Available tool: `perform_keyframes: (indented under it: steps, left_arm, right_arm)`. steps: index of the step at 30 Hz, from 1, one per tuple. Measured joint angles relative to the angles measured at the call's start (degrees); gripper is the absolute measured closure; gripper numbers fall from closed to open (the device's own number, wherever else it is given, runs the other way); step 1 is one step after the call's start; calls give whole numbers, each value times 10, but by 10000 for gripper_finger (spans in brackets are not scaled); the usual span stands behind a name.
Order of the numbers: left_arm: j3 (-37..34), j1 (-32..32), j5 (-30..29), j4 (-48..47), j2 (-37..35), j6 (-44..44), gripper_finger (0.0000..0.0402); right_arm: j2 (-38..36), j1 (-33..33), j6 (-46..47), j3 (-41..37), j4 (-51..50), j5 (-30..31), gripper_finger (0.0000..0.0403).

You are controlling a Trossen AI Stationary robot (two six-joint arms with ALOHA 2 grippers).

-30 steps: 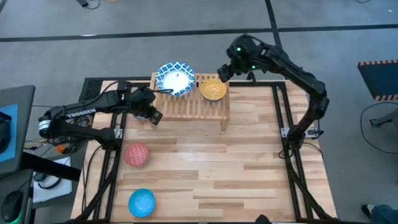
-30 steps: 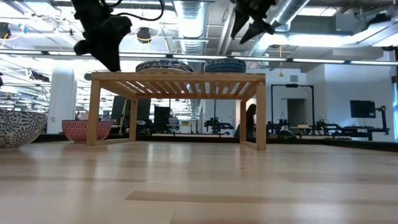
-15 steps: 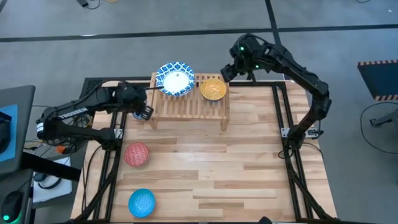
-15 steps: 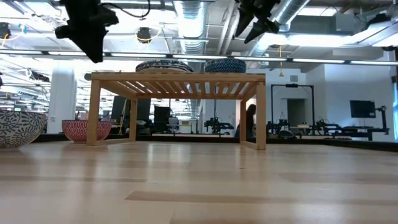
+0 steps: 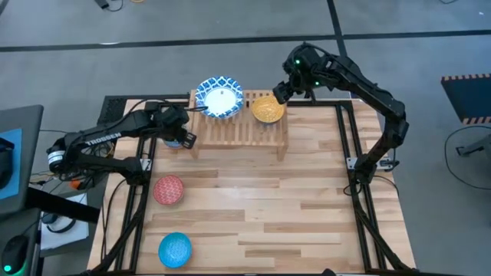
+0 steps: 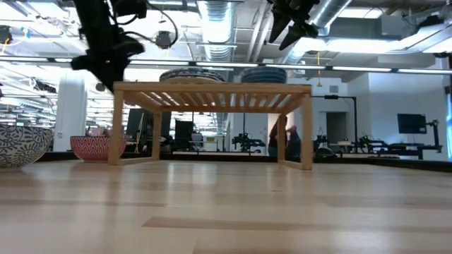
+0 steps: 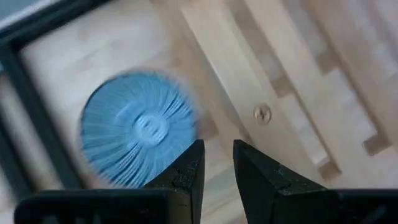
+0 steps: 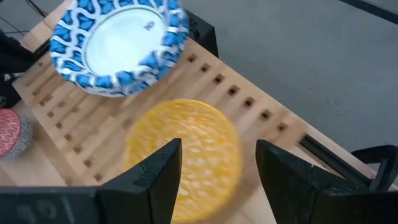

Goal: Place and stack bowls onto a shelf
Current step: Adjust the shelf, then stack the dark blue bowl on top of the yellow bowl on the shelf

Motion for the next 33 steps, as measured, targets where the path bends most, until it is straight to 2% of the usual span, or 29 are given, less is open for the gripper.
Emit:
perform_keyframes:
  steps: [6, 11, 18, 24, 27, 33]
  left_arm:
    - [0, 0, 11, 37, 1, 18, 331]
    - [0, 18, -42, -30, -4, 27, 331]
    - [0, 80, -28, -67, 7, 93, 327]
    - [0, 114, 23, -71, 11, 199, 286]
    - [0, 118, 52, -105, 11, 263, 263]
    - [-15, 117, 55, -119, 10, 370, 251]
  right_arm:
    - [0, 0, -2, 0, -3, 0, 171]
    - [0, 0, -7, 0, -14, 0, 171]
    - [0, 0, -20, 0, -15, 0, 171]
    - [0, 0, -36, 0, -23, 0, 171]
    - [0, 0, -46, 0, -36, 3, 171]
    - [0, 0, -54, 0, -38, 17, 171]
